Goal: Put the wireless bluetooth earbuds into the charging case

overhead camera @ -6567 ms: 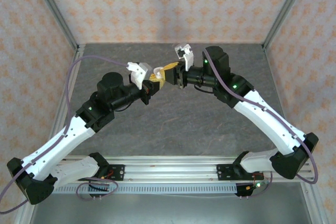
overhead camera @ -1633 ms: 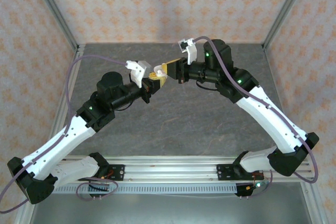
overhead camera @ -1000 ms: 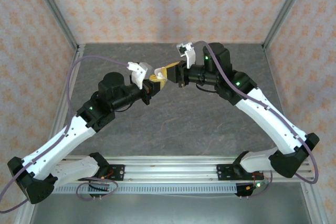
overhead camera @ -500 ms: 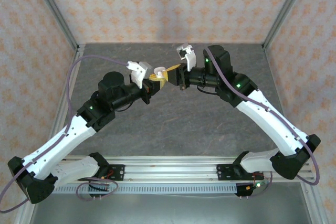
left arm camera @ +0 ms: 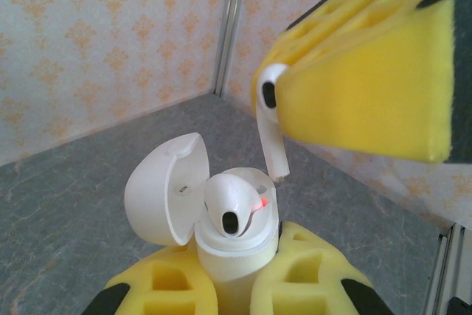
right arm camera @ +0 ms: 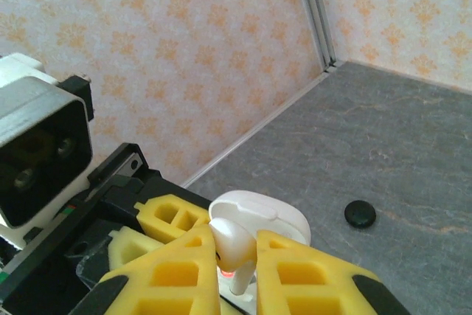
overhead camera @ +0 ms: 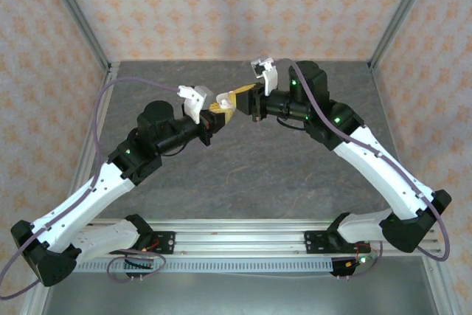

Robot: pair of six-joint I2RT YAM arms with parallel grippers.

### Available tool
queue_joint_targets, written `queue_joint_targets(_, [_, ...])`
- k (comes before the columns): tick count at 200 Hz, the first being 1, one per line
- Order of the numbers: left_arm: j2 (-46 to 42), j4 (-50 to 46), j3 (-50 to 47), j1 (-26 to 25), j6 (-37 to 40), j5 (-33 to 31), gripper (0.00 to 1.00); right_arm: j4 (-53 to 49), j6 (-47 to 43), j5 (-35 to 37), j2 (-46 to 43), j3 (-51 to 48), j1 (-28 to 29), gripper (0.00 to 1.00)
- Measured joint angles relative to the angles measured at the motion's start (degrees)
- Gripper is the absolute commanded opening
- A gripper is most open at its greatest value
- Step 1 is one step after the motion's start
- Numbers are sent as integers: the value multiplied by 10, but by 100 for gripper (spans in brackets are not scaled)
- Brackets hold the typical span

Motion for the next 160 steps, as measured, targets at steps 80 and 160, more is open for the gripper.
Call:
queue_joint_targets(80, [0, 1, 0, 0, -3, 0, 0, 7, 0, -9, 5, 0, 0, 16])
queue_joint_targets(160, [7, -7, 10, 0, -3, 14, 0, 8, -24, -11, 4, -7, 0, 16])
